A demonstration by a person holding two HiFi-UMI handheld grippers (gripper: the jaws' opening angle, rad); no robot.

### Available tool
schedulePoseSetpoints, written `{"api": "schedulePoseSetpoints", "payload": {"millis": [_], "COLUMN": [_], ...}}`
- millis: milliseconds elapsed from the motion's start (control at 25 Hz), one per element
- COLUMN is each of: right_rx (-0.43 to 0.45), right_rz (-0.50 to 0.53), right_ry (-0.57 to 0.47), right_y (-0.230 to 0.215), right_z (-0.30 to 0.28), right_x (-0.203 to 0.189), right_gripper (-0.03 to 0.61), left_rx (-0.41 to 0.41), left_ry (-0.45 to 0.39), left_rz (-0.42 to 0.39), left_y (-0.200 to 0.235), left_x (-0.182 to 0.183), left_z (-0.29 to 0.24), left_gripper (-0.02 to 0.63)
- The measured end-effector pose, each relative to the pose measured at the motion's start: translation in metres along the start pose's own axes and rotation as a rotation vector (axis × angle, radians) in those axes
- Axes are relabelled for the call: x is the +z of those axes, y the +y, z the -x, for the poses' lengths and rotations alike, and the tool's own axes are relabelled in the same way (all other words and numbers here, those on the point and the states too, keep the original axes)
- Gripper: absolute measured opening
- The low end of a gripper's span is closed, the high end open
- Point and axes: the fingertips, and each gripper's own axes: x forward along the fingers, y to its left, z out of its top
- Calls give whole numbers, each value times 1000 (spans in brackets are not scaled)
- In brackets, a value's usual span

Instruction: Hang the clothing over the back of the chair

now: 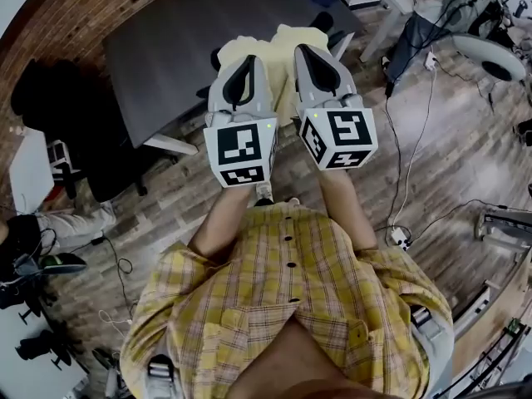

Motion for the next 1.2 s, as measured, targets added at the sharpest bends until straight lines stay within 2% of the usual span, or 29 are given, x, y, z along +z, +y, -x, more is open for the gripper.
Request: {"api": "schedulePoseSetpoints", "payload": {"millis": [240, 440, 1200], "right_rx": [1, -7, -6], "right_rz": [1, 22, 12], "right_ry": [17, 36, 91], "right_y": [0, 3, 22], "right_z": [19, 25, 66], "right_x": [-12, -25, -63], "right_gripper": [3, 3, 3], "left_rx": [-9, -1, 4], "left_ry": [-11, 13, 50], "left_rz": [-15, -24, -5], "left_y": [-14, -14, -28], "left_x": [-3, -18, -57], "left_z": [11, 18, 56], "left_gripper": [0, 1, 0]}}
